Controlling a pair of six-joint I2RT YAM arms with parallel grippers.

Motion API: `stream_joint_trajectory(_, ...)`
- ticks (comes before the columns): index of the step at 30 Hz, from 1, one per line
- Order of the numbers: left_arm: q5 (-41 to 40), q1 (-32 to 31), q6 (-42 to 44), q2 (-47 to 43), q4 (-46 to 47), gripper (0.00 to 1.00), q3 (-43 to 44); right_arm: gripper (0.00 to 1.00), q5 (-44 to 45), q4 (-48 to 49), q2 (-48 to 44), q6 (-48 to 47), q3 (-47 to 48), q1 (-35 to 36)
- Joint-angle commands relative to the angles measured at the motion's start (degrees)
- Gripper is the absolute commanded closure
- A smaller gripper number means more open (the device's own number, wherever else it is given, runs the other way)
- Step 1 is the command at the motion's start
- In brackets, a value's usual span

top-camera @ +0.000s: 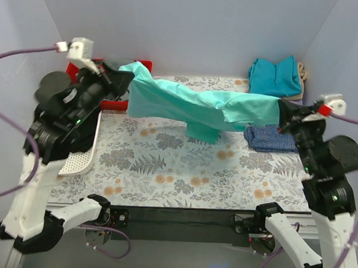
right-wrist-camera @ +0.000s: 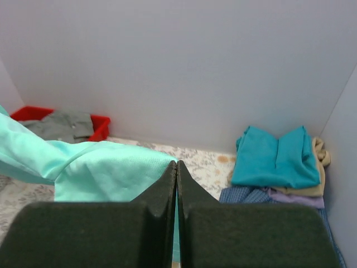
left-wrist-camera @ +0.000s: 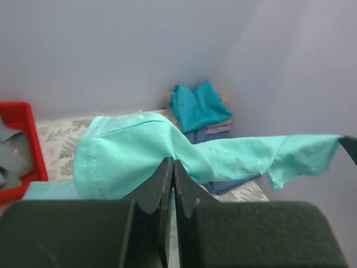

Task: Fold and stack the t-shirts
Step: Flatten the tshirt out

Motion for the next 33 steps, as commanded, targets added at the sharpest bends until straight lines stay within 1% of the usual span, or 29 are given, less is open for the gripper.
stream_joint_trajectory(1, 13.7, -0.16, 1.8, -7.11, -5.57, 1.0, 0.48, 0.99, -5.99, -5.81, -5.53, -1.08, 6.03, -0.03)
stream_joint_trajectory(2, 14.78, -0.16, 1.72, -8.78, -7.06, 1.0, 0.74, 0.99, -9.31, -7.23, -6.41, -1.08, 9.09, -0.03)
stream_joint_trajectory(4, 17.24, -0.16, 1.72, -12.47, -8.3, 1.0, 1.79, 0.99, -12.67, -9.77, -8.61, -1.08, 12.18, -0.12)
stream_joint_trajectory(5, 20.82, -0.16, 1.72, -13.19, -9.17, 1.0, 3.1, 0.99, -15.47, -10.05, -9.83, -1.08, 14.37, -0.21)
stream_joint_trajectory(7, 24.35, -0.08, 1.28, -14.51, -10.49, 1.0, 4.6, 0.99, -18.03, -10.23, -11.25, -1.08, 15.79, -0.3)
stream_joint_trajectory(8, 27.59, -0.08, 1.1, -14.51, -10.85, 1.0, 5.39, 0.99, -19.35, -10.23, -11.95, -0.91, 17.19, -0.47)
stream_joint_trajectory(11, 32.44, -0.08, 0.05, -14.51, -11.99, 1.0, 8.38, 0.99, -22.34, -10.14, -12.22, -0.56, 19.31, -0.82)
stream_joint_trajectory(12, 32.2, -0.08, -0.48, -14.6, -12.26, 1.0, 9.52, 0.99, -22.61, -10.14, -11.96, -0.38, 20.53, -0.82)
stream_joint_trajectory(15, 30.09, -0.08, -1.97, -14.69, -12.87, 1.0, 9.01, 0.99, -21.65, -9.53, -10.91, -0.64, 20.55, -0.91)
stream_joint_trajectory(18, 26.94, -0.16, -3.02, -14.25, -12.18, 1.0, 3.22, 0.99, -19.19, -7.25, -9.07, -1.08, 16.6, -0.91)
stream_joint_trajectory(19, 26.14, -0.08, -3.2, -14.25, -10.52, 1.0, 0.5, 0.99, -19.27, -6.37, -8.36, -1.08, 13.19, -0.91)
stream_joint_trajectory(20, 24.91, -0.16, -3.38, -14.34, -9.46, 1.0, -4.4, 0.99, -18.84, -5.23, -7.74, -1.08, 11.16, -0.91)
stream_joint_trajectory(21, 20.72, -0.08, -4.25, -14.25, -8.49, 1.0, -7.32, 0.99, -17.96, -2.35, -6.69, -1.08, 9.05, -1.0)
stream_joint_trajectory(22, 19.81, -0.16, -4.17, -13.99, -6.74, 1.0, -9.7, 0.99, -17.35, -1.01, -5.99, -1.08, 4.59, -1.0)
stream_joint_trajectory(23, 18.5, -0.16, -4.0, -13.64, -5.42, 1.0, -14.77, 0.99, -15.95, 0.65, -4.67, -1.08, 2.46, -0.91)
stream_joint_trajectory(25, 14.2, -0.16, -4.52, -12.15, -1.56, 1.0, -19.45, 0.99, -12.88, 4.87, -2.83, -1.08, -3.85, -0.91)
stream_joint_trajectory(26, 13.39, -0.16, -4.7, -11.53, 0.2, 1.0, -24.78, 0.99, -11.55, 6.19, -0.64, -1.08, -6.15, -0.91)
stream_joint_trajectory(28, 9.63, -0.08, -5.49, -8.37, 4.58, 1.0, -29.64, 0.99, -9.61, 10.22, 1.92, -0.99, -9.67, -1.0)
stream_joint_trajectory(29, 8.39, -0.08, -5.58, -7.05, 5.57, 1.0, -32.8, 0.99, -8.04, 11.82, 4.71, -0.91, -13.17, -0.91)
stream_joint_trajectory(30, 7.24, -0.16, -5.75, -5.3, 6.54, 1.0, -34.49, 0.99, -7.24, 13.66, 6.48, -0.64, -14.43, -0.91)
stream_joint_trajectory(31, 5.41, -0.08, -6.19, -2.33, 9.59, 1.0, -35.98, 0.99, -6.01, 15.94, 8.33, -0.47, -15.83, -0.91)
stream_joint_trajectory(32, 4.43, -0.08, -6.11, -0.29, 10.93, 1.0, -37.04, 0.99, -3.56, 18.14, 12.35, -0.12, -17.76, -0.91)
stream_joint_trajectory(33, 3.38, 0.01, -6.19, 1.64, 12.25, 1.0, -38.71, 0.99, -2.5, 19.29, 14.39, 0.15, -18.39, -1.0)
